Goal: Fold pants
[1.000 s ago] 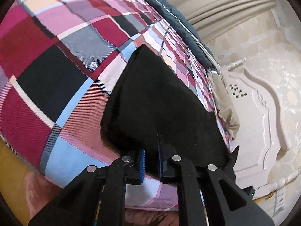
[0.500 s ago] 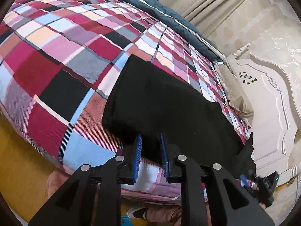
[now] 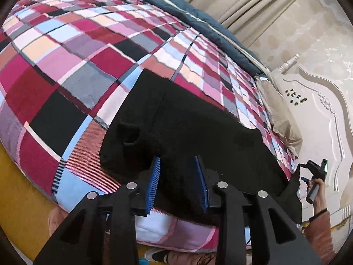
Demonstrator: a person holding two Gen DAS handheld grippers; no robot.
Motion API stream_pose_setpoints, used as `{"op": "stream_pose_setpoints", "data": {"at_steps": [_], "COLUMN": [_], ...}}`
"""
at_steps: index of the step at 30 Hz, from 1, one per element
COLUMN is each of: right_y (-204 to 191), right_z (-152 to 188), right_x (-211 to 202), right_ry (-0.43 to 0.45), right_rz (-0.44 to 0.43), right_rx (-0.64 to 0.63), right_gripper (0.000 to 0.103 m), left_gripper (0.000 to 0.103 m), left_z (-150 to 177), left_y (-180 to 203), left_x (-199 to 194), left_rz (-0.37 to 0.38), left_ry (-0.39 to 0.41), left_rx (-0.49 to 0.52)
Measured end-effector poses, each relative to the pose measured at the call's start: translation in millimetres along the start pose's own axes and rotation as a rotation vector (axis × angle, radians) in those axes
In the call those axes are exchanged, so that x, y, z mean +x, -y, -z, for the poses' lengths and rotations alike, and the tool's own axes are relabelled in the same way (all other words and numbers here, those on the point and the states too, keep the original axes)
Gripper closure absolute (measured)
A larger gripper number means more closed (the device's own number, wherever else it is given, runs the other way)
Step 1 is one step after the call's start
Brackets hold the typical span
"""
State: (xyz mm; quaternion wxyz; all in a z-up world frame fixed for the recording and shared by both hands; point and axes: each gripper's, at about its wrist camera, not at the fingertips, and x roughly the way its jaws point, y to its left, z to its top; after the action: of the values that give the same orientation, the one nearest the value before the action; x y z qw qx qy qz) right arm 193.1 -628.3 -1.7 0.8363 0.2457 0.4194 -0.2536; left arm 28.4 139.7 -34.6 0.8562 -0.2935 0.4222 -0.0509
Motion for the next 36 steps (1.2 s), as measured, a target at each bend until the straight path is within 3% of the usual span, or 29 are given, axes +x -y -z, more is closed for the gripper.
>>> {"op": "stream_pose_setpoints", "data": {"at_steps": [3,5,6,8,9,16,20,24,27,36], "right_y": [9.3,19.9,23.2,40.1,49.9,136.2,205.9,253.0,273.1,298.6], "right_z": [-3.1,0.4,1.5,4.2,6.5,43.7,104.9,154.7,176.3,178.9], "right_x": [34.7,43.3,43.4,34.2,26.5,-69.7,-102.8,-83.0,-62.3,-61.5], "right_ry": [-0.067,-0.087,-0.087,-0.084,-0.078,0.147,0.246,0.212,0.166,0.2], "right_rz": [0.09,0.08,0.071,-0.026,-0.085,-0.342,-0.393,-0.367,-0.396,-0.424], "right_rx": [0.009,0.024,0.032,0.06,0.083,0.227,0.358,0.443,0.513,0.602], "right_gripper": [0.029,0.054,0.062,0.093,0.096,0.096,0.096,0.096,0.096,0.097], "left_gripper": [0.07,0.065,0.064,0.062,0.061,0.049,0.046,0.042,0.037,0.033], "left_z": [1.8,2.4,2.8,3.1,3.4,6.0,8.8,9.1,10.2,14.1], "left_y": [-3.6,-5.5,-5.9,-4.8,-3.0,5.6,6.4,9.1,14.7,13.5], "left_x": [4.6,7.6,8.7,9.7,10.2,11.3,12.6,15.5,17.6,19.4], "left_rz": [-0.014,-0.017,-0.015,-0.018,-0.025,-0.037,-0.039,-0.046,-0.065,-0.067], "left_ry": [-0.01,-0.019,-0.022,-0.022,-0.022,-0.011,-0.001,0.001,0.0,0.001], "left_rx": [-0.007,-0.011,-0.013,-0.006,0.004,0.025,0.031,0.051,0.083,0.089]}}
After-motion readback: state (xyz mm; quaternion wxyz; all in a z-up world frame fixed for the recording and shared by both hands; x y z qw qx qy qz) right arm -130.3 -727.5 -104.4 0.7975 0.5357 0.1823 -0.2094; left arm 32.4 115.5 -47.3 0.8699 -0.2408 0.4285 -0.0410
